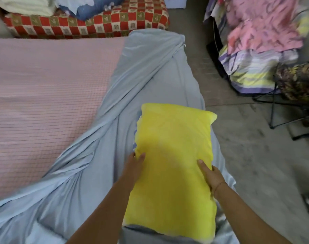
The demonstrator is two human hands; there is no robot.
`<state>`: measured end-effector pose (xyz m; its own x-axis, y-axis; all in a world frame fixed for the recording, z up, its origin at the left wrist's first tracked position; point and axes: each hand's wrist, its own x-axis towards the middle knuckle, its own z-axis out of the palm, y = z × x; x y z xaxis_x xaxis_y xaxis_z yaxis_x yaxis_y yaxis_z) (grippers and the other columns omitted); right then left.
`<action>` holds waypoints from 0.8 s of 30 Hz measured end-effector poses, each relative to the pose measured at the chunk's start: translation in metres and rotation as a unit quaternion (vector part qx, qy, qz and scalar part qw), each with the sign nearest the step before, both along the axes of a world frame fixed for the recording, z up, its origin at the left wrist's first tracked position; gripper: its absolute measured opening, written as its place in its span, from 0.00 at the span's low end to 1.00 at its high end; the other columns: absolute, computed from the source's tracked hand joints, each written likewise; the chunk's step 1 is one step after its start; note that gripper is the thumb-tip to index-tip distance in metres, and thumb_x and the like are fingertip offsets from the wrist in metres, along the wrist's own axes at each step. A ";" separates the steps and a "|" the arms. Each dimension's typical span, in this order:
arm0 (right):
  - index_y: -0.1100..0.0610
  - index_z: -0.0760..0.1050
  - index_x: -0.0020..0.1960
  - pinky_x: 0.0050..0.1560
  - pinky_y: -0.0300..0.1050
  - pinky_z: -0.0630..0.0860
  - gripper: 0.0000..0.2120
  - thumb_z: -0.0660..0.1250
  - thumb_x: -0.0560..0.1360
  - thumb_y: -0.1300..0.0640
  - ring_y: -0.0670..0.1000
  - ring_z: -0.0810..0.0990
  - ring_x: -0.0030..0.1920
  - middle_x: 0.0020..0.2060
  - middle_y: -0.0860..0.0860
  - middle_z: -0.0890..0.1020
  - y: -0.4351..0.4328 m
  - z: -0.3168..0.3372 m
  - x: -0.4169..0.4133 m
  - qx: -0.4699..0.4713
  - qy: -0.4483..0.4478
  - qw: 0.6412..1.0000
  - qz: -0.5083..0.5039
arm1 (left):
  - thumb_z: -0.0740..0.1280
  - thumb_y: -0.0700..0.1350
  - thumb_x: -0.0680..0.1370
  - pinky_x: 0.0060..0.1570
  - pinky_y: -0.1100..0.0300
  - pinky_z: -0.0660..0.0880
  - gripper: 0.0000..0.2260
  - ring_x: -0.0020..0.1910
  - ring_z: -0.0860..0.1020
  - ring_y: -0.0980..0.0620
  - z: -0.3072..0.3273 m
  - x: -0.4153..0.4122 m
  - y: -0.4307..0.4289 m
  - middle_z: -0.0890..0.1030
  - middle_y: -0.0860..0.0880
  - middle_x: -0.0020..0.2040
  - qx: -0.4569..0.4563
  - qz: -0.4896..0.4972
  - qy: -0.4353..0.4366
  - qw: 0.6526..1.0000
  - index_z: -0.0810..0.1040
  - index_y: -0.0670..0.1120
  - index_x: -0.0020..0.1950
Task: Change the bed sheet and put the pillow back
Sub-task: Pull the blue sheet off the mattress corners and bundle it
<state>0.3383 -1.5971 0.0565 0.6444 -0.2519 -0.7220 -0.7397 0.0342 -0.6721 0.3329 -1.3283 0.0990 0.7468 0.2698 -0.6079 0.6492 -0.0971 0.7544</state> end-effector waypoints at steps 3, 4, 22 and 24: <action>0.56 0.66 0.72 0.53 0.55 0.77 0.43 0.73 0.65 0.35 0.59 0.79 0.54 0.62 0.57 0.77 -0.003 -0.005 0.008 0.012 -0.011 1.000 0.016 | 0.62 0.54 0.81 0.56 0.56 0.69 0.24 0.64 0.73 0.44 -0.005 0.017 0.002 0.72 0.46 0.68 -0.011 -0.017 0.019 1.000 0.65 0.46 0.74; 0.55 0.65 0.73 0.55 0.56 0.77 0.49 0.74 0.61 0.31 0.59 0.79 0.55 0.63 0.56 0.77 -0.003 -0.007 0.010 0.008 -0.016 1.000 0.019 | 0.62 0.54 0.81 0.54 0.54 0.70 0.23 0.60 0.75 0.44 -0.011 0.020 0.005 0.74 0.47 0.66 -0.023 -0.024 0.021 0.999 0.67 0.46 0.73; 0.47 0.74 0.64 0.52 0.57 0.80 0.39 0.77 0.55 0.41 0.54 0.84 0.52 0.53 0.49 0.84 0.041 0.043 0.060 0.114 -0.184 0.975 0.055 | 0.71 0.65 0.67 0.48 0.49 0.78 0.33 0.52 0.82 0.45 0.009 0.061 0.025 0.83 0.47 0.55 -0.165 -0.011 0.046 0.985 0.74 0.50 0.68; 0.49 0.73 0.66 0.53 0.58 0.79 0.44 0.80 0.53 0.41 0.56 0.83 0.53 0.54 0.51 0.84 0.049 0.055 0.060 0.139 -0.192 0.970 0.055 | 0.72 0.65 0.65 0.50 0.48 0.79 0.34 0.51 0.82 0.44 0.019 0.062 0.038 0.84 0.46 0.53 -0.179 -0.009 0.042 0.983 0.76 0.50 0.66</action>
<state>0.3985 -1.5485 0.1117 0.8913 0.0037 -0.4534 -0.4458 0.1896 -0.8748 0.3944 -1.2907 0.1182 0.6929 0.0153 -0.7209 0.7110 0.1522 0.6866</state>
